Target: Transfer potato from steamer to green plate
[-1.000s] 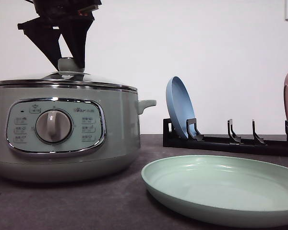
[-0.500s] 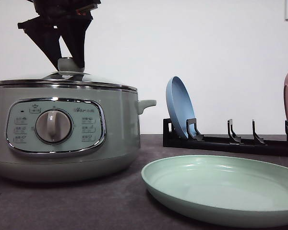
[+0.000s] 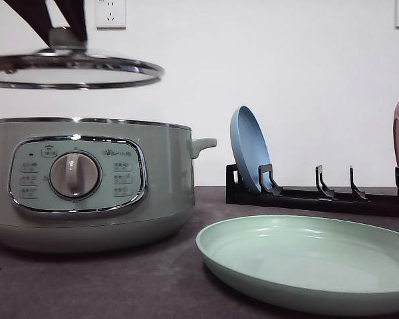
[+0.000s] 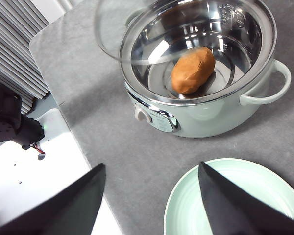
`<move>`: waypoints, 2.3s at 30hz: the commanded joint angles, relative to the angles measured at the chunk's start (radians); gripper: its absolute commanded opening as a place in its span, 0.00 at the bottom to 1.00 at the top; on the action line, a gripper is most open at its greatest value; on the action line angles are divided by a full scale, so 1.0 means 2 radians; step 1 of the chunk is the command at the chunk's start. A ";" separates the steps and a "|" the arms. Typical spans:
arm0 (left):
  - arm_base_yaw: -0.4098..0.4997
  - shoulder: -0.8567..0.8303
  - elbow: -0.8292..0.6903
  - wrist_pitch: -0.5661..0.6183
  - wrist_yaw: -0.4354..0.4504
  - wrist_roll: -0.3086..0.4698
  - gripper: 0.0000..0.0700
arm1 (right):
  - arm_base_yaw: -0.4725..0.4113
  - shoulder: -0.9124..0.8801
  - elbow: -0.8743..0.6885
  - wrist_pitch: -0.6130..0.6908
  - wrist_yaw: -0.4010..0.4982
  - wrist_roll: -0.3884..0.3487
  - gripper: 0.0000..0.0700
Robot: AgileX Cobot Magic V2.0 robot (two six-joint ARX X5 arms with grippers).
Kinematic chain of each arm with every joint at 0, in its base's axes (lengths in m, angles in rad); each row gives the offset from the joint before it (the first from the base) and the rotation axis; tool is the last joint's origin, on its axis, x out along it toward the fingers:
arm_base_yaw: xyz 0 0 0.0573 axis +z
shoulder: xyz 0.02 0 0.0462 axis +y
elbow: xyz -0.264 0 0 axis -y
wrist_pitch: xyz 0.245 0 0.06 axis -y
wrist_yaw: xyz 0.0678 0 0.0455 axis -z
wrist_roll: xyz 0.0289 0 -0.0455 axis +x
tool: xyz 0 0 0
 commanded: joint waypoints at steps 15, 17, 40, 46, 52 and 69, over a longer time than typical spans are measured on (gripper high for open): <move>0.143 -0.040 0.015 -0.013 -0.029 0.005 0.00 | 0.003 0.010 0.008 0.010 0.004 0.017 0.54; 0.155 -0.040 0.015 -0.013 -0.029 0.005 0.00 | 0.003 0.015 0.008 0.011 0.005 0.023 0.57; 0.202 -0.040 0.015 -0.008 -0.029 0.007 0.00 | 0.041 0.366 0.312 -0.004 0.029 0.037 0.74; 0.202 -0.040 0.015 -0.007 -0.029 0.007 0.00 | 0.058 0.474 0.415 -0.017 0.061 0.038 0.79; 0.202 -0.040 0.015 -0.006 -0.029 0.007 0.00 | 0.077 0.539 0.450 -0.013 0.104 0.044 0.80; 0.202 -0.039 0.015 -0.007 -0.029 0.007 0.00 | 0.107 0.607 0.450 -0.009 0.180 0.045 0.81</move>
